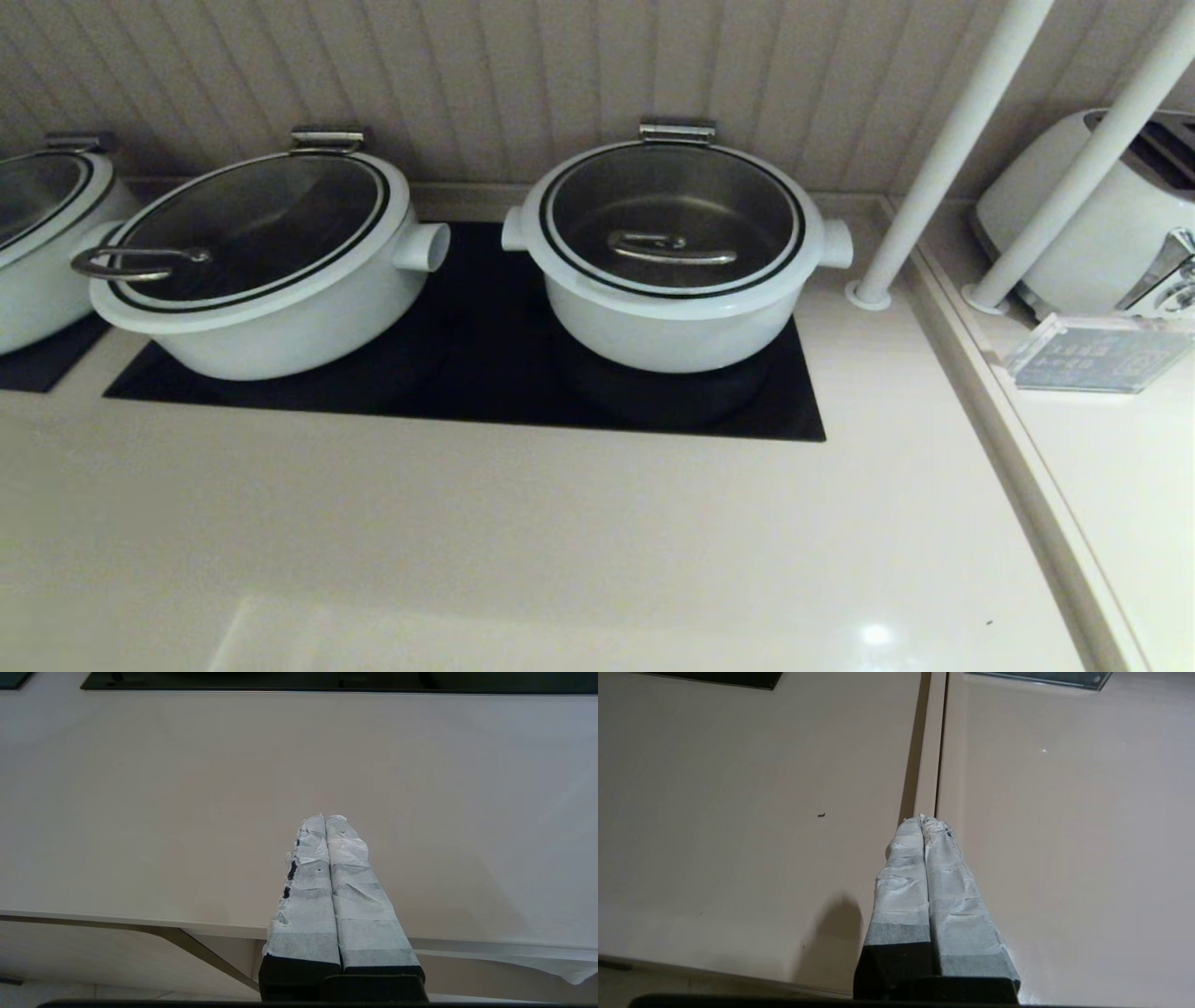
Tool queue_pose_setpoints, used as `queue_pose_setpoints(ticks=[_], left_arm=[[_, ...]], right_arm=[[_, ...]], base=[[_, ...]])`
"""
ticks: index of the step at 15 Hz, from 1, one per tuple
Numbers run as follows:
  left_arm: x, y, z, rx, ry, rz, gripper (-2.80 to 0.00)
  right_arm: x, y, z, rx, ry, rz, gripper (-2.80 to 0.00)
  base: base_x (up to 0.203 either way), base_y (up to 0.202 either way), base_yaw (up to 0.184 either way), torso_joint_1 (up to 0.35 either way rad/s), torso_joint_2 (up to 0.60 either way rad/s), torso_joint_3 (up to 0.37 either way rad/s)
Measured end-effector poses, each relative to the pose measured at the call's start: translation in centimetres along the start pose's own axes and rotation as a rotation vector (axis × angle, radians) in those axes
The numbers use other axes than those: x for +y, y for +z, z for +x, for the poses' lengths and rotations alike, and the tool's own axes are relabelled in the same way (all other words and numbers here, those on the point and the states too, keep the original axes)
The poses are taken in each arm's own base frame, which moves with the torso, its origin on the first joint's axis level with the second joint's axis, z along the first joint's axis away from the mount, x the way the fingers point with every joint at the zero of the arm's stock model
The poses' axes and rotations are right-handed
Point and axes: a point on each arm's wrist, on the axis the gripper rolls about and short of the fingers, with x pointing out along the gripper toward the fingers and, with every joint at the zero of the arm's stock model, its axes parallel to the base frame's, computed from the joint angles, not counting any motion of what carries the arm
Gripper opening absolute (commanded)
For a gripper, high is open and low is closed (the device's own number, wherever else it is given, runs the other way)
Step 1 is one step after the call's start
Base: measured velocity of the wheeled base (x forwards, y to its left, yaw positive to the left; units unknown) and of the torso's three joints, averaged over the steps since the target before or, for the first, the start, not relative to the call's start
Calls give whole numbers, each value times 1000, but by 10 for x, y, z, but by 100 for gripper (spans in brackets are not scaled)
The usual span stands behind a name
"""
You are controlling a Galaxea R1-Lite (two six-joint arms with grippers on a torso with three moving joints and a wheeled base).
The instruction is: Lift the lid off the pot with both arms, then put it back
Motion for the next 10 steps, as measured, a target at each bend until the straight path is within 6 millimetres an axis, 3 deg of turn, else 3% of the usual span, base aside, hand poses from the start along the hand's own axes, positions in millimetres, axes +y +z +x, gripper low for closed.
queue_pose_setpoints(ticks=[10], left_arm=[[0,0,0,0,0,-1,-280]], right_arm=[[0,0,-1,-16,-2,16,-280]], base=[[0,0,0,0,0,3]])
